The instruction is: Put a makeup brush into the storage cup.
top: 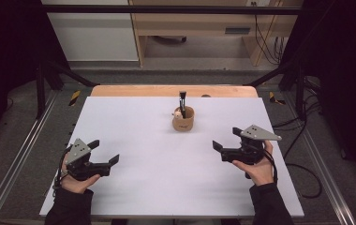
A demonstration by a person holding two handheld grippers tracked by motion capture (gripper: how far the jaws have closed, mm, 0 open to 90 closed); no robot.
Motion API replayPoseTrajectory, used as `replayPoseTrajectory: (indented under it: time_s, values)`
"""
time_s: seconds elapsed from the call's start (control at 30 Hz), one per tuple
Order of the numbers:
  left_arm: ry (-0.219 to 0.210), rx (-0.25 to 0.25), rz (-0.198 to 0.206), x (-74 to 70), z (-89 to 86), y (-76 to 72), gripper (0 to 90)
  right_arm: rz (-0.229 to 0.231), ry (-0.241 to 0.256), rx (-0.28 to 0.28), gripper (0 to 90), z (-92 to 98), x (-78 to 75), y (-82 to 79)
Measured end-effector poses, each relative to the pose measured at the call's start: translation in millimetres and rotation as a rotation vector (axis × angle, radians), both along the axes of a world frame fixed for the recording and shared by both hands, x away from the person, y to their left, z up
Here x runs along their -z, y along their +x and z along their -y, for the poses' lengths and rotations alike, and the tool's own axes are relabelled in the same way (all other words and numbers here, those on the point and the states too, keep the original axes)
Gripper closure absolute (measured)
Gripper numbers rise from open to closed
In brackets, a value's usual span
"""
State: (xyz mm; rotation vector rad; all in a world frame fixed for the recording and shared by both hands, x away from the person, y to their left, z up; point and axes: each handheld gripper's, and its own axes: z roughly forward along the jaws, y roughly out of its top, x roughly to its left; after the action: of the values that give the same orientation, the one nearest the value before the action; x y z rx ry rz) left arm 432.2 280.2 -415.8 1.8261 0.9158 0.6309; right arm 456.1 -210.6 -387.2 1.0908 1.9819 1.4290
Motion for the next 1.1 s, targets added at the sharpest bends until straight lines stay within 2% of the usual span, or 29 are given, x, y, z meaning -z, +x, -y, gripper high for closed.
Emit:
replayPoseTrajectory:
  time_s: [0.2, 0.33, 0.7, 1.1]
  values:
    - [-0.008, -0.001, 0.0, -0.3, -1.9, -0.3, 6.3, 0.012, 0.0, 0.005, 7.0, 9.8, 2.7, -9.3]
    - [-0.009, -0.006, -0.001, -0.5, -3.3, -0.8, 6.3, 0.008, -0.009, 0.01, 7.0, 16.5, 6.5, -15.5]
    - [-0.014, -0.01, 0.005, -0.5, -5.6, -2.6, 6.2, -0.005, 0.003, 0.023, 6.8, 33.2, 21.7, -30.8]
    - [-0.02, -0.015, 0.002, 4.6, -8.2, -4.2, 6.1, -0.019, -0.016, 0.019, 6.4, 38.0, 32.7, -37.4]
